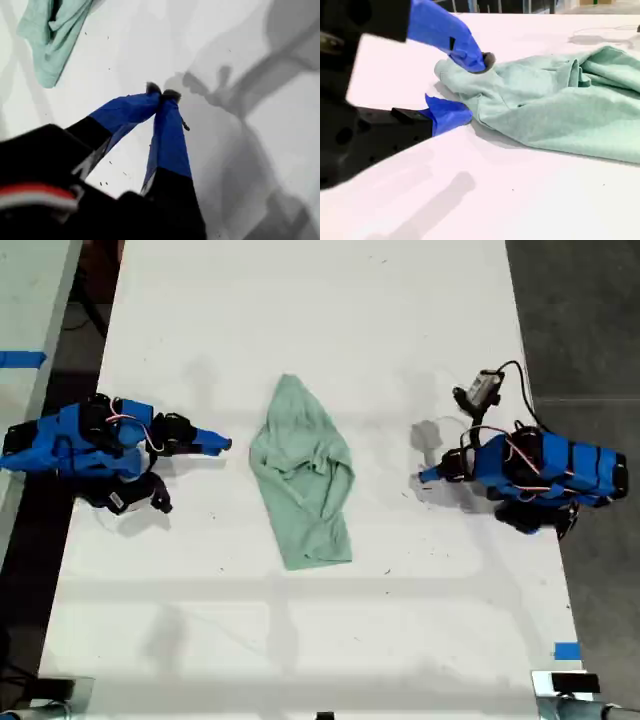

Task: Fold t shirt

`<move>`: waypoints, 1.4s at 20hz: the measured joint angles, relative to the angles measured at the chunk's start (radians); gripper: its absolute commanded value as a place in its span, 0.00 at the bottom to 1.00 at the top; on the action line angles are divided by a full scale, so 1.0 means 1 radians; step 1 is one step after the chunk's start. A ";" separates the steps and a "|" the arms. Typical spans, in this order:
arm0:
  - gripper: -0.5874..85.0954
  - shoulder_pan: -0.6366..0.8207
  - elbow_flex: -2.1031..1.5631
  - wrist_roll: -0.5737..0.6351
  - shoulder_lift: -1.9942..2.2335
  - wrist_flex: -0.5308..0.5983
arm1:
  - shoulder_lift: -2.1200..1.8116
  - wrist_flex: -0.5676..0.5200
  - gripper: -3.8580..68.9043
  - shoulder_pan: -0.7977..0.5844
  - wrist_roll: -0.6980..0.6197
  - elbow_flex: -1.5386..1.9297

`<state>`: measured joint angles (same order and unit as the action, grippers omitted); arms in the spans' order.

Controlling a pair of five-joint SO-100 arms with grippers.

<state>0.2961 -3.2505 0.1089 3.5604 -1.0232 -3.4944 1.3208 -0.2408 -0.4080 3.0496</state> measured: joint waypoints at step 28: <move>0.13 -0.167 0.060 -0.459 -0.041 0.137 | 1.517 -0.011 0.33 0.239 -0.040 -1.262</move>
<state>0.1289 -3.1907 -0.3497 3.5190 -0.8866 -1.9773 1.3100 -0.0015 -0.4479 1.7871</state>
